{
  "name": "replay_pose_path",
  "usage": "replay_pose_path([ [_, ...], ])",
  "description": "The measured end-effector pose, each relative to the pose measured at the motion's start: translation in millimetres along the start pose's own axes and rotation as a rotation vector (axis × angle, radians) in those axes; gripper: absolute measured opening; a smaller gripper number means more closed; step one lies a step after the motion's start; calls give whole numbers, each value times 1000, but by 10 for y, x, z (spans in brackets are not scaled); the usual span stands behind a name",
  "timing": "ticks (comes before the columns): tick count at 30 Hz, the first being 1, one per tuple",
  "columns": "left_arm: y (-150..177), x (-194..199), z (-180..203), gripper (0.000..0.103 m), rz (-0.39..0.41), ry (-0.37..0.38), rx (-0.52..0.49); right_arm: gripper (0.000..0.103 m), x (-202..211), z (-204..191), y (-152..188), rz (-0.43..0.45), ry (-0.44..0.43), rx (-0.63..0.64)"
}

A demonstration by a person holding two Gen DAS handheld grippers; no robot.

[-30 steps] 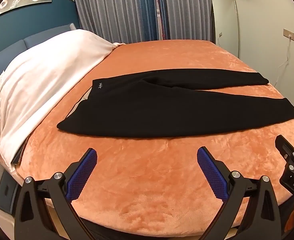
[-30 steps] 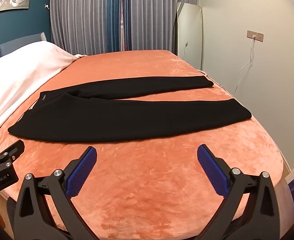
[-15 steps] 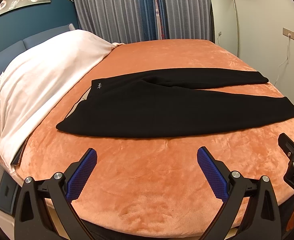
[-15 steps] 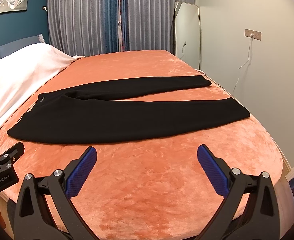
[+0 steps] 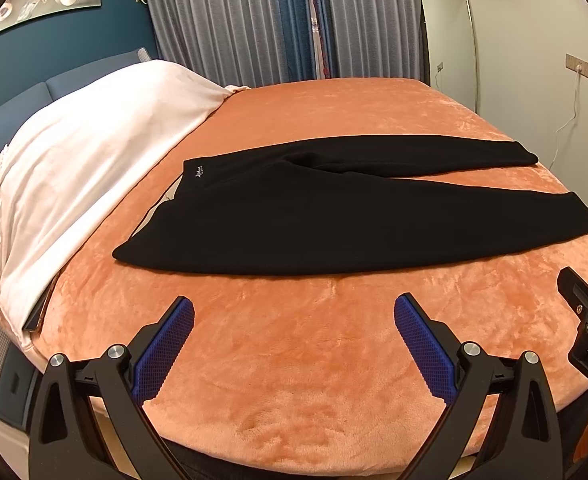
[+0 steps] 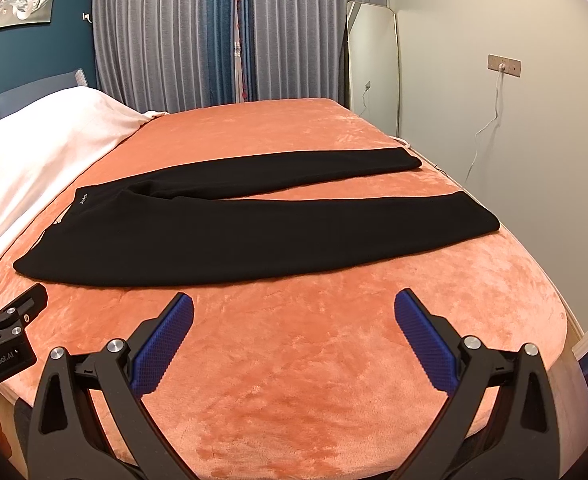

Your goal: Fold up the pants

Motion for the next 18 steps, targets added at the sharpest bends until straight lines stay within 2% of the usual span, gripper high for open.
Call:
replay_pose_path([
  [18, -12, -19, 5, 98, -2, 3, -2, 98, -8, 10, 15, -1, 0, -1],
])
Point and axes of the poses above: each gripper's, at about its wrist camera, not at the fingertips, and x roughly against the way its jaws point, z to its right, y to its underside, the point moved 6 cm from there along -x, roughly the way its jaws point, and after that the axes turned 14 degrees about -x, right-handed, at the moved point
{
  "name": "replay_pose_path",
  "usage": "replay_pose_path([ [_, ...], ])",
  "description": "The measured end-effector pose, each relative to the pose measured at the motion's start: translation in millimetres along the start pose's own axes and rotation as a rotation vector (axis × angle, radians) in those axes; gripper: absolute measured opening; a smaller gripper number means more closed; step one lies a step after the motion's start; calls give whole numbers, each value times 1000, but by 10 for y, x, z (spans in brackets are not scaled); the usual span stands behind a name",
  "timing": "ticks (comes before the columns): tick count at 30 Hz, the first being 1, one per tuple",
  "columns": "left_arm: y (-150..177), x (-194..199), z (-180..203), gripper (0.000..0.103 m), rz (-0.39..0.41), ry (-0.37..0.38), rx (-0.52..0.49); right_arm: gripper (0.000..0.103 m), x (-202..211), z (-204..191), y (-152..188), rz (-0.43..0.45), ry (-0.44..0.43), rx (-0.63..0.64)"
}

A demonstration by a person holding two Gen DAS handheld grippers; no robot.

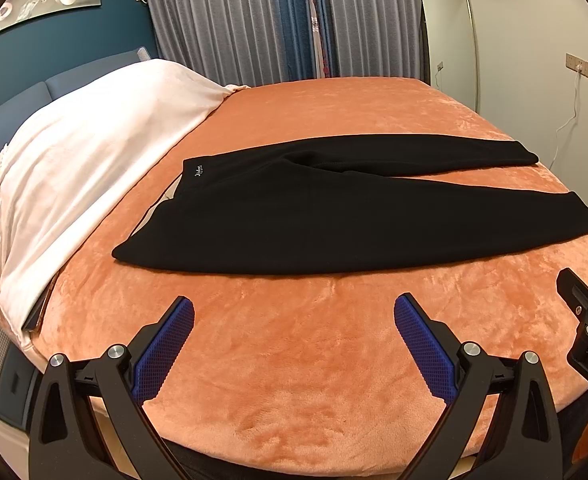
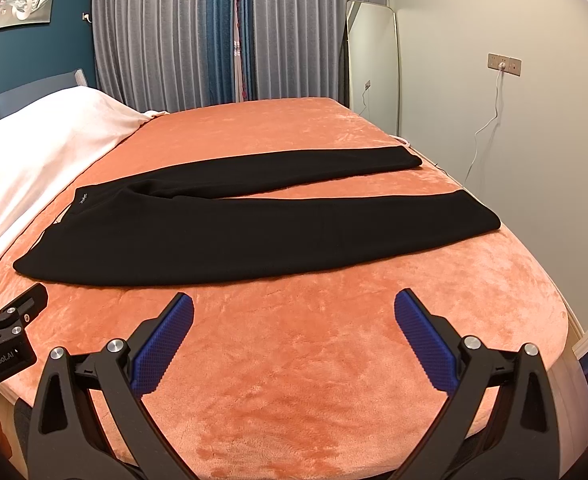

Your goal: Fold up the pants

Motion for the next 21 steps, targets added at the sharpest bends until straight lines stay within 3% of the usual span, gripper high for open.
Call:
replay_pose_path([
  [21, -12, -60, 26, 98, -11, -10, -9, 98, -104, 34, 18, -20, 5, -11],
])
Point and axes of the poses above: each gripper's, at about its wrist camera, not at the fingertips, and x roughly against the way its jaws point, z to its right, y to its underside, the point moved 6 cm from there along -x, roughly the way its jaws point, and after that the axes turned 14 degrees about -x, right-handed, at the moved point
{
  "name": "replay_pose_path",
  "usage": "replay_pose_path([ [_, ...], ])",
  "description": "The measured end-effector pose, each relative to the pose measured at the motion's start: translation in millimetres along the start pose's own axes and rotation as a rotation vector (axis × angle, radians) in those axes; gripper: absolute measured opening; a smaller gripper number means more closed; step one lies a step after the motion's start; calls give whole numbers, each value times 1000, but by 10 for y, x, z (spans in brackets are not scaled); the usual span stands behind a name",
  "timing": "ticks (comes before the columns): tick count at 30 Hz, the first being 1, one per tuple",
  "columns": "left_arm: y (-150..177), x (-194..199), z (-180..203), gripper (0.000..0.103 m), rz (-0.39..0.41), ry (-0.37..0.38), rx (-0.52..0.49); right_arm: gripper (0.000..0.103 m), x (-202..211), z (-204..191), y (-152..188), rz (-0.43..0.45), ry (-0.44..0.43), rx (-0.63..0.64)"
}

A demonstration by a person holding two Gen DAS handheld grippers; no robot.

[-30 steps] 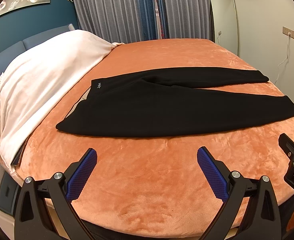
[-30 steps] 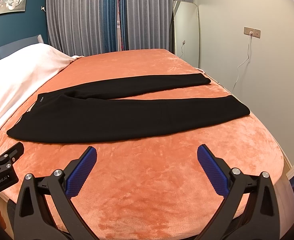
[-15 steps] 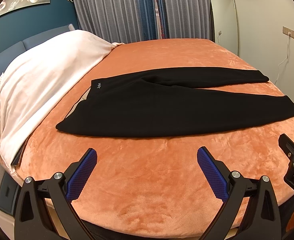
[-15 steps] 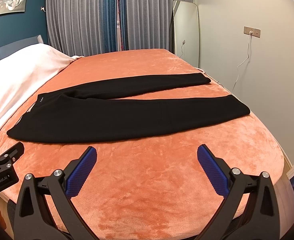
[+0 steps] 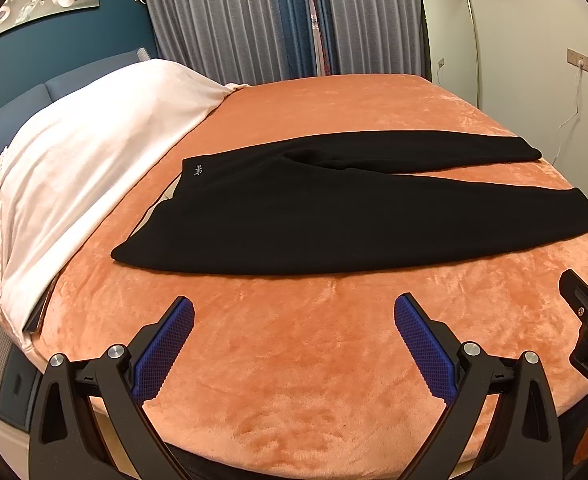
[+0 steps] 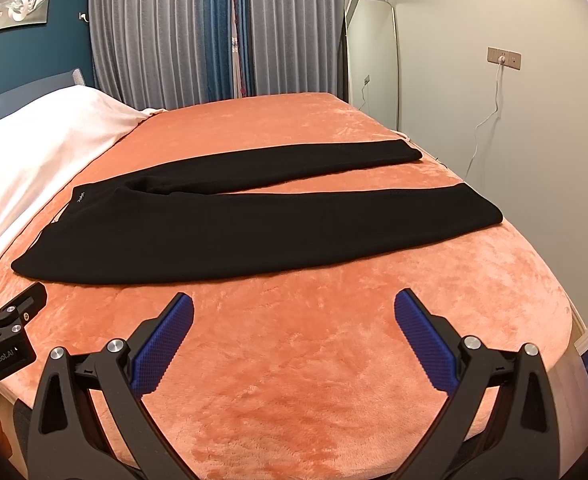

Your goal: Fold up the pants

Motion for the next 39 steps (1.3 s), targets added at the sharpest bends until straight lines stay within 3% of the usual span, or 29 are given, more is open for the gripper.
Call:
replay_pose_path([
  [26, -172, -269, 148, 98, -59, 9, -8, 98, -198, 43, -116, -21, 19, -2],
  [34, -289, -486, 326, 98, -97, 160, -2, 98, -561, 252, -291, -44, 35, 26],
  [39, -445, -630, 260, 98, -45, 54, -15, 98, -1028, 637, -692, -50, 48, 19],
])
Point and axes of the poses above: each gripper's, at about its wrist camera, not at the fingertips, and x roughly against the way its jaws point, z to its right, y to its underside, the point moved 6 cm from there along -x, roughly the way its jaws point, and after that the axes turned 14 degrees about -x, right-handed, at the moved point
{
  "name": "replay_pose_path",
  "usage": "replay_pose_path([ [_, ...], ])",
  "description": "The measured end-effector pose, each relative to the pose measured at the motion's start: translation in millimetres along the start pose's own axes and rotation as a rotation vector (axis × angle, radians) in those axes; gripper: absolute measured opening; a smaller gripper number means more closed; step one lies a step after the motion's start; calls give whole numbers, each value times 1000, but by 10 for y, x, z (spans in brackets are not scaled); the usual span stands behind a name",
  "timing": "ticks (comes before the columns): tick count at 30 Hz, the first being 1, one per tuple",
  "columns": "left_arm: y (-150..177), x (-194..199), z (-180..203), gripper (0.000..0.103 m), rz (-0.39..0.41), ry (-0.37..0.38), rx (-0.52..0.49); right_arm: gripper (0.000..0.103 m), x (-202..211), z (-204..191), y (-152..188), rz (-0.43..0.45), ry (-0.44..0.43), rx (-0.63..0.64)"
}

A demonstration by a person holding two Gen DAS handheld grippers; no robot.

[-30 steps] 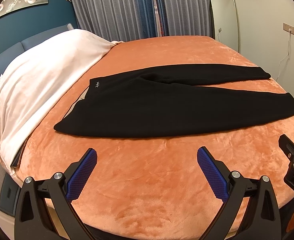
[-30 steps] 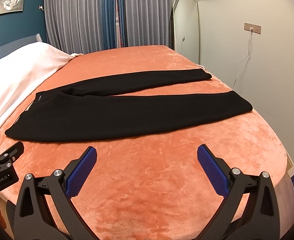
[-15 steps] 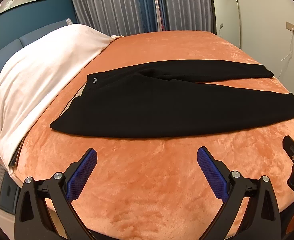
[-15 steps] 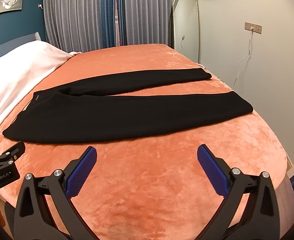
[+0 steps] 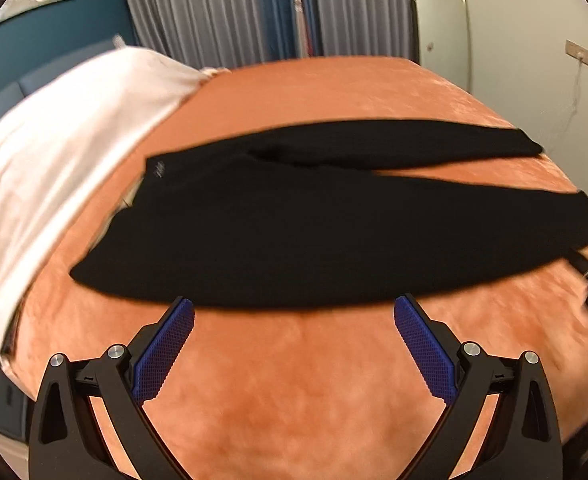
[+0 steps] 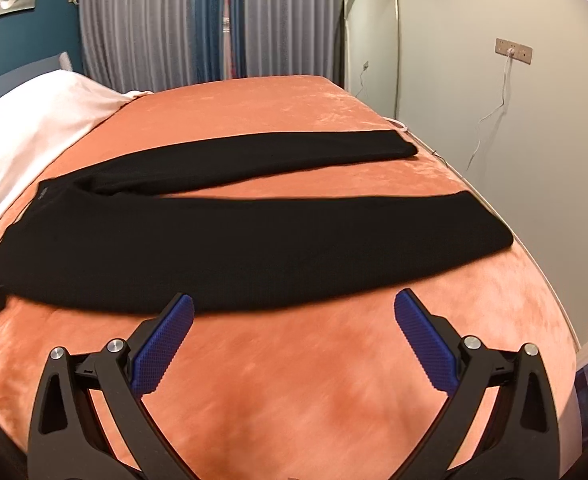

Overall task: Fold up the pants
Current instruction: 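Lower the left gripper to the pants waistband while the right gripper reaches the leg hems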

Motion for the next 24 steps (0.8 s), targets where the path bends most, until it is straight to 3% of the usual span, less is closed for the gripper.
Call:
replay_pose_path([
  [5, -217, -225, -61, 98, 30, 21, 38, 98, -633, 441, -791, 35, 57, 37],
  [9, -330, -468, -20, 98, 7, 33, 41, 98, -1235, 769, -1417, 42, 122, 58],
  [13, -368, -661, 92, 98, -9, 26, 25, 98, -1600, 978, -1708, 7, 133, 9],
  [17, -429, -917, 214, 98, -99, -19, -64, 98, -1877, 1033, -1903, -9, 115, 18],
  [21, -606, -1043, 264, 98, -83, 8, -70, 98, -2250, 985, -2113, -60, 64, 55],
  [24, -722, -1082, 262, 98, -67, 43, -49, 98, -2551, 1046, -2326, -99, 9, 4],
])
Point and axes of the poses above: each gripper's, at about its wrist camera, not at the fingertips, and x roughly against the way its jaws point, z to its right, y to its underside, the point moved 6 cm from there along -x, roughly the way its jaws point, and after that the axes turned 14 degrees about -x, right-handed, at the moved point
